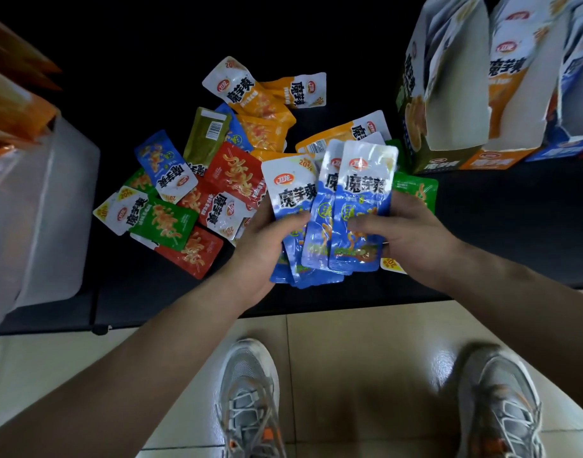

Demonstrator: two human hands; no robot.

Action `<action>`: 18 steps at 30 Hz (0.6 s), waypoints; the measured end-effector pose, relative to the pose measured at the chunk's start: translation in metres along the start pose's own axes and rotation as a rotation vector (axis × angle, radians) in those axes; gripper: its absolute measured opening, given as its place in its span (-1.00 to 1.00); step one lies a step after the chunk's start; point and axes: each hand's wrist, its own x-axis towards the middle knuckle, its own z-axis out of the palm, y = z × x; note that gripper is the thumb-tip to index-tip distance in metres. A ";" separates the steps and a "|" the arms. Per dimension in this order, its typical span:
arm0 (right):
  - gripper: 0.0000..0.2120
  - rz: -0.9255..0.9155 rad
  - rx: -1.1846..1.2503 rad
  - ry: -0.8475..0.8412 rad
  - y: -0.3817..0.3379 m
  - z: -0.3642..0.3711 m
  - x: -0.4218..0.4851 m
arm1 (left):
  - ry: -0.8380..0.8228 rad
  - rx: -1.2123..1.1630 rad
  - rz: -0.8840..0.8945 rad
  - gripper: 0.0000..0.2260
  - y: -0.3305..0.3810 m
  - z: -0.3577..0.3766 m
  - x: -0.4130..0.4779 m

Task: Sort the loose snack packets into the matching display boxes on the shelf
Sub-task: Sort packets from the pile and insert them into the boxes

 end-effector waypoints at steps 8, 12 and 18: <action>-0.67 0.015 0.083 -0.009 0.004 0.002 -0.001 | -0.005 0.007 0.049 -0.46 -0.001 0.003 -0.003; -0.67 0.013 0.096 -0.021 0.004 0.005 -0.003 | 0.027 0.017 0.061 -0.44 -0.001 0.008 -0.003; -0.69 0.015 0.086 0.003 0.002 0.009 -0.005 | 0.010 -0.059 0.013 -0.47 0.002 0.008 -0.004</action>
